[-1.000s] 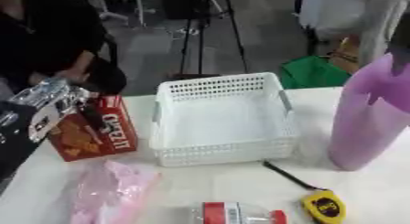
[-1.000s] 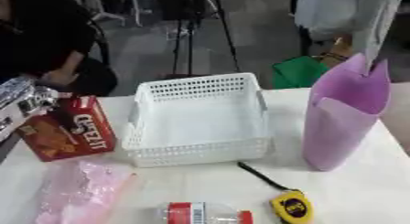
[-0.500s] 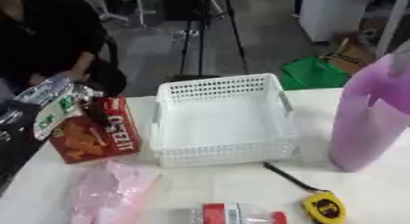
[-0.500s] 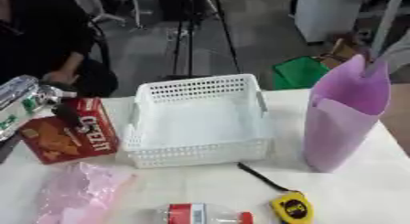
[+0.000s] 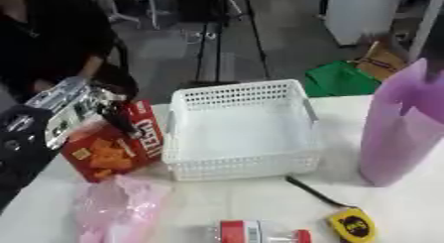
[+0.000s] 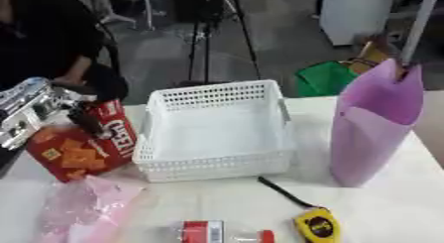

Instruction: Pick up objects on the table and place them in the box.

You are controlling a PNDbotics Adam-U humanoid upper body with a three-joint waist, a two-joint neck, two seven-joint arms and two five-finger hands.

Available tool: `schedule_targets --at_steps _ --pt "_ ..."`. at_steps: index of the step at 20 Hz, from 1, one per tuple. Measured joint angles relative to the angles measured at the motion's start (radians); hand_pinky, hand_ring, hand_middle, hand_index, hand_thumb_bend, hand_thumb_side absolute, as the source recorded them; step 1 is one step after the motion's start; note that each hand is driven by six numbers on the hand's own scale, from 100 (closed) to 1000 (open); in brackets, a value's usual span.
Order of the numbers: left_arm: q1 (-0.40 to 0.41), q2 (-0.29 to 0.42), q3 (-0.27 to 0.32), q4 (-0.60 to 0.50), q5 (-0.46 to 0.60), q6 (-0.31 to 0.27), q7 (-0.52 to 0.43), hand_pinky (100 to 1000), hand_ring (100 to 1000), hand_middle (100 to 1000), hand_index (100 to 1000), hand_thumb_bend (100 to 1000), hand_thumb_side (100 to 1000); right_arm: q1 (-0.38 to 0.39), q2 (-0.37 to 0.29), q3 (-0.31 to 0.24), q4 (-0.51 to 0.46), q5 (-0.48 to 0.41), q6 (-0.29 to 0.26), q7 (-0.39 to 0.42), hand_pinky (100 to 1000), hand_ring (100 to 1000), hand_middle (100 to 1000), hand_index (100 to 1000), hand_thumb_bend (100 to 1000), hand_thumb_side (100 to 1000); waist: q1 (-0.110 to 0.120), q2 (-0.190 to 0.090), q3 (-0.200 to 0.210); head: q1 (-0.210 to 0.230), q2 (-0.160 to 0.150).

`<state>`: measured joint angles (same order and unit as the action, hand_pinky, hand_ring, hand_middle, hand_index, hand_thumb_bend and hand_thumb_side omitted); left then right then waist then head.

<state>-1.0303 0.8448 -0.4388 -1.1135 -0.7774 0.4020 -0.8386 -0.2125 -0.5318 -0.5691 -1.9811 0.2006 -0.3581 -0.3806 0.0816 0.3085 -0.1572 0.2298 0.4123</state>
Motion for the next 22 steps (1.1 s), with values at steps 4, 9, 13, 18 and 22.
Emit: schedule_targets --at_steps 4,9,13,18,22 --pt "-0.004 0.000 0.000 0.002 0.001 0.001 0.001 742 731 545 622 284 499 0.000 0.000 -0.001 0.000 0.000 0.002 -0.004 747 756 718 706 100 800 0.000 0.000 0.000 0.003 0.000" --pt "-0.009 -0.001 0.000 0.011 -0.028 0.000 0.000 704 682 498 574 275 462 0.000 0.000 -0.003 0.000 0.000 0.004 -0.010 748 756 717 705 100 800 0.001 0.000 0.000 0.004 0.000" --pt "-0.019 -0.001 0.001 0.029 -0.062 -0.006 -0.006 689 665 482 557 242 444 0.000 0.000 -0.004 0.000 0.000 0.004 -0.013 748 756 716 705 100 798 0.001 0.000 0.002 0.005 0.000" --pt "-0.035 -0.010 0.012 0.054 -0.118 -0.017 -0.017 664 648 469 552 274 453 0.000 0.000 -0.004 0.000 0.000 0.007 -0.017 748 755 715 704 100 797 0.001 0.000 0.005 0.006 0.001" --pt "-0.037 -0.010 0.037 0.057 -0.160 -0.023 -0.023 663 644 463 552 274 450 0.001 0.000 -0.004 0.000 0.000 0.010 -0.023 748 756 715 702 100 797 0.001 -0.002 0.007 0.006 0.004"
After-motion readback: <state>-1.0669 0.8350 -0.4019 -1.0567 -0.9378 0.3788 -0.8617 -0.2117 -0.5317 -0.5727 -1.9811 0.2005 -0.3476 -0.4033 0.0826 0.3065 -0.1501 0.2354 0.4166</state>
